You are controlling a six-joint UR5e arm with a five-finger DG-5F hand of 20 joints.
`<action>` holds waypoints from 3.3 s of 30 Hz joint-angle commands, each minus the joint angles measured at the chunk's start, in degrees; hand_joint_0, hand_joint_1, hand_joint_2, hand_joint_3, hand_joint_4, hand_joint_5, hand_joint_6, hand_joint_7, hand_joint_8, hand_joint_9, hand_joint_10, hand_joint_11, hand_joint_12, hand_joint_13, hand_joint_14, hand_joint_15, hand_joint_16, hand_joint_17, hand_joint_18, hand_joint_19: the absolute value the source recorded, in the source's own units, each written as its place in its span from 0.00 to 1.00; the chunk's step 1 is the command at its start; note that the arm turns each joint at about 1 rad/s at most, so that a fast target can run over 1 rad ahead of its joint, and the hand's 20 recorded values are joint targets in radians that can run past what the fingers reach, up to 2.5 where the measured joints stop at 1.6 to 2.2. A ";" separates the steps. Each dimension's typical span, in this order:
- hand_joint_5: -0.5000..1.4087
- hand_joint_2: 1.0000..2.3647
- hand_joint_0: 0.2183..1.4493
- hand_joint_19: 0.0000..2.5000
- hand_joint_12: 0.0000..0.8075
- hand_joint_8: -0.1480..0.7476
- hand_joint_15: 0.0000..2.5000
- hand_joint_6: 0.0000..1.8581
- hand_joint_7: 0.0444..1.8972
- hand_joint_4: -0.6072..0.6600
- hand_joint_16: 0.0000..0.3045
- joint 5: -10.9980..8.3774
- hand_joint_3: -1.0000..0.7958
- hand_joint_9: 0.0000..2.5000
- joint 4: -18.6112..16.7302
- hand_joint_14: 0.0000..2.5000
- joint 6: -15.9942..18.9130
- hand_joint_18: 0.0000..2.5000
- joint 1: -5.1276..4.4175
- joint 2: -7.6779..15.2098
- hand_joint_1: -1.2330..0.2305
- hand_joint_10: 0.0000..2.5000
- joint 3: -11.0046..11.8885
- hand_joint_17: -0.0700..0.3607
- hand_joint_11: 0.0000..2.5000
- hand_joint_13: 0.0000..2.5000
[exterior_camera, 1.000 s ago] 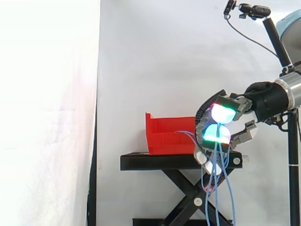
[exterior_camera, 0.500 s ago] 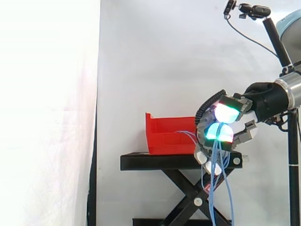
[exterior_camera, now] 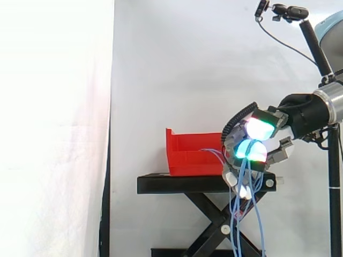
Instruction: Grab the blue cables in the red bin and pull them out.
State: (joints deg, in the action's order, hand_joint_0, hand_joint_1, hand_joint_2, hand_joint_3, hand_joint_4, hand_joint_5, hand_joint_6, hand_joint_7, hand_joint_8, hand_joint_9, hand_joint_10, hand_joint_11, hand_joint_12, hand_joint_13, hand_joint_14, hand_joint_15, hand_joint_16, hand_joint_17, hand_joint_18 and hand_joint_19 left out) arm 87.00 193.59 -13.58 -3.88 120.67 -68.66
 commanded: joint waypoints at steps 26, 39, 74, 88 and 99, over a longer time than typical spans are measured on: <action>0.64 0.00 0.47 0.24 0.39 0.41 0.20 0.54 0.20 0.56 0.15 0.10 0.00 0.31 0.03 0.01 0.00 0.25 0.01 0.00 0.10 0.01 -0.07 0.40 0.22 0.31; 0.60 0.00 0.45 0.24 0.40 0.42 0.19 0.58 0.17 0.60 0.16 0.10 0.00 0.30 0.03 0.01 0.00 0.25 0.01 0.00 0.10 0.01 -0.07 0.41 0.22 0.31; 0.56 0.00 0.44 0.24 0.42 0.43 0.20 0.61 0.14 0.64 0.17 0.19 0.00 0.29 -0.06 0.01 0.00 0.26 0.10 0.00 0.09 0.01 -0.07 0.43 0.23 0.31; 0.54 0.00 0.44 0.24 0.42 0.43 0.20 0.61 0.14 0.66 0.17 0.19 0.00 0.27 -0.06 0.01 0.00 0.26 0.10 0.00 0.08 0.01 -0.07 0.43 0.23 0.31; 0.51 0.00 0.45 0.23 0.42 0.43 0.20 0.61 0.14 0.67 0.17 0.19 0.00 0.26 -0.15 0.01 0.00 0.26 0.10 0.00 0.05 0.01 -0.07 0.43 0.23 0.30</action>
State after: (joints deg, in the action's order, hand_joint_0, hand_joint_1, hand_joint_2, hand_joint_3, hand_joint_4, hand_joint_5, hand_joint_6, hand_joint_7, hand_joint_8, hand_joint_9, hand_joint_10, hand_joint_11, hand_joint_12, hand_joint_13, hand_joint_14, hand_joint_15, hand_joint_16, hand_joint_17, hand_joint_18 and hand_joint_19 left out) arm 87.19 193.46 -13.58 -3.78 120.67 -68.70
